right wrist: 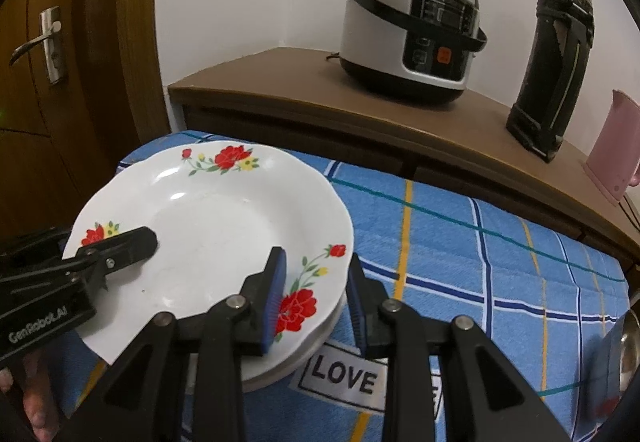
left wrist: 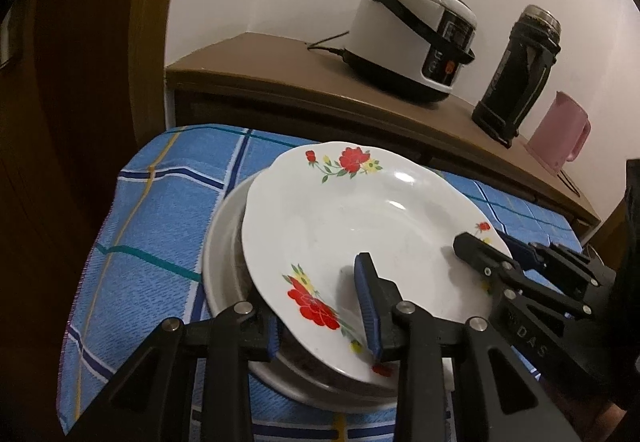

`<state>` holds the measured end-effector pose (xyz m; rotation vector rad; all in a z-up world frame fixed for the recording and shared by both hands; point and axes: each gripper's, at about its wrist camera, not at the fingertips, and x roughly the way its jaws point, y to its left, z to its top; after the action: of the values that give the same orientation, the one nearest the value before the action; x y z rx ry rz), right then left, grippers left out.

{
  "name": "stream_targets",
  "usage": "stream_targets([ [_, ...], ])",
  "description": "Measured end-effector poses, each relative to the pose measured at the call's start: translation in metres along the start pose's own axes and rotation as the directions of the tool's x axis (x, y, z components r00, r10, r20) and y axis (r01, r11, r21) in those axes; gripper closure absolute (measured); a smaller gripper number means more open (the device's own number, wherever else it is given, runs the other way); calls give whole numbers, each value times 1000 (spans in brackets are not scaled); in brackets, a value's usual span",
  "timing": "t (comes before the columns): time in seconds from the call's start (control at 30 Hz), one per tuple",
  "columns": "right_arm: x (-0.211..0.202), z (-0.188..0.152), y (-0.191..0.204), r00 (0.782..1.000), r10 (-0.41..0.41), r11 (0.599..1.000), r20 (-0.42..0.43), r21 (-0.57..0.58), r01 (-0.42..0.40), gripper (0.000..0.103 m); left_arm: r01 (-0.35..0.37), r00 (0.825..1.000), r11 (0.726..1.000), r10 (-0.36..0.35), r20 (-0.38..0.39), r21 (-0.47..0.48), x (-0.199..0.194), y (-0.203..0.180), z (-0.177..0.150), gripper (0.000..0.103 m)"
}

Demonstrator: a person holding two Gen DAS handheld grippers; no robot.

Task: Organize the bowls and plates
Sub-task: 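Lower the red-flower plate onto the pink-floral plate with both grippers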

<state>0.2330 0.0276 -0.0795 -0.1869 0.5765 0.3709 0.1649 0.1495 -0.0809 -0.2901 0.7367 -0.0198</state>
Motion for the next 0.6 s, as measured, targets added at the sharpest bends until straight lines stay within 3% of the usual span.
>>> stream_targets([
  [0.6,2,-1,-1,1000,5,1000,-3,-7,-5,73,-34,999,999,34,1,28,0,-5,0,65],
])
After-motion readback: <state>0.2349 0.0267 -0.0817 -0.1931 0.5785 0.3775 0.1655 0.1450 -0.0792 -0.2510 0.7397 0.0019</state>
